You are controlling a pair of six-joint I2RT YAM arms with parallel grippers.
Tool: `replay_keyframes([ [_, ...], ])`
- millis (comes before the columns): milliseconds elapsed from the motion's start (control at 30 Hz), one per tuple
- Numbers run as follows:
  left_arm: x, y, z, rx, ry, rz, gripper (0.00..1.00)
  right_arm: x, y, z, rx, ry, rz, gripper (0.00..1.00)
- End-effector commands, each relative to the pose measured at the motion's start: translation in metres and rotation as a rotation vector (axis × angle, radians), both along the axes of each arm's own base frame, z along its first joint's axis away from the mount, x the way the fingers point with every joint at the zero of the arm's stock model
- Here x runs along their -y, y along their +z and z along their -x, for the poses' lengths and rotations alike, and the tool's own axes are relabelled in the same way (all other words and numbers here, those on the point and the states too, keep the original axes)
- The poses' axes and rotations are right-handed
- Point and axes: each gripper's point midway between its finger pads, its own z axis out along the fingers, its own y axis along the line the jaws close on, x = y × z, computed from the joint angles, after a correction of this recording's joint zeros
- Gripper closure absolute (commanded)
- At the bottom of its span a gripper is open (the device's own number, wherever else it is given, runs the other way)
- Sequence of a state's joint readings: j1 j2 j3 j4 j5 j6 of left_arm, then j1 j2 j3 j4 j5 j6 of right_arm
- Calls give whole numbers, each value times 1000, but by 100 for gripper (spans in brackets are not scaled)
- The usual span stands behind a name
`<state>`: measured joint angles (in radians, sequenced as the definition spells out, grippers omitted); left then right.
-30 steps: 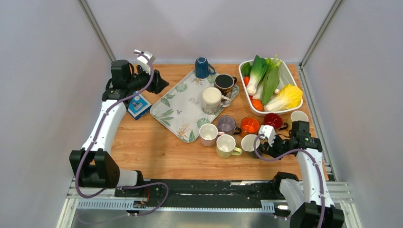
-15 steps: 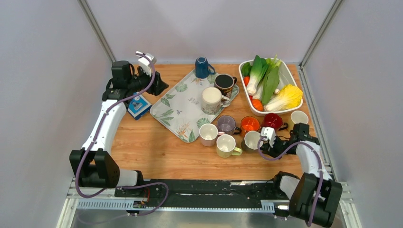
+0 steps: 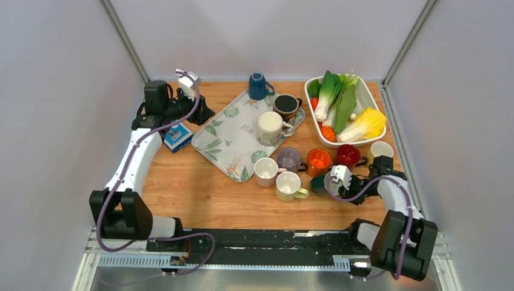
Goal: Turn the mug right side up
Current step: Place the cup at the center of the board.
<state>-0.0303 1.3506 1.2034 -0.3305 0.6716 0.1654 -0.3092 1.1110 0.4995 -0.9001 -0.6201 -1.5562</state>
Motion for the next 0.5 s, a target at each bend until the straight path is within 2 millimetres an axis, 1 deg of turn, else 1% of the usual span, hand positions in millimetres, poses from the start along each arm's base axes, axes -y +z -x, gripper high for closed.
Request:
replay_keyframes([
  [0, -1, 5, 1, 44, -21, -16, 34, -3, 27, -16, 89, 31, -19, 67],
  [200, 2, -2, -1, 29, -23, 8, 34, -13, 52, -21, 133, 41, -74, 67],
  [467, 4, -6, -4, 25, -27, 21, 34, -22, 66, -21, 157, 86, -82, 67],
])
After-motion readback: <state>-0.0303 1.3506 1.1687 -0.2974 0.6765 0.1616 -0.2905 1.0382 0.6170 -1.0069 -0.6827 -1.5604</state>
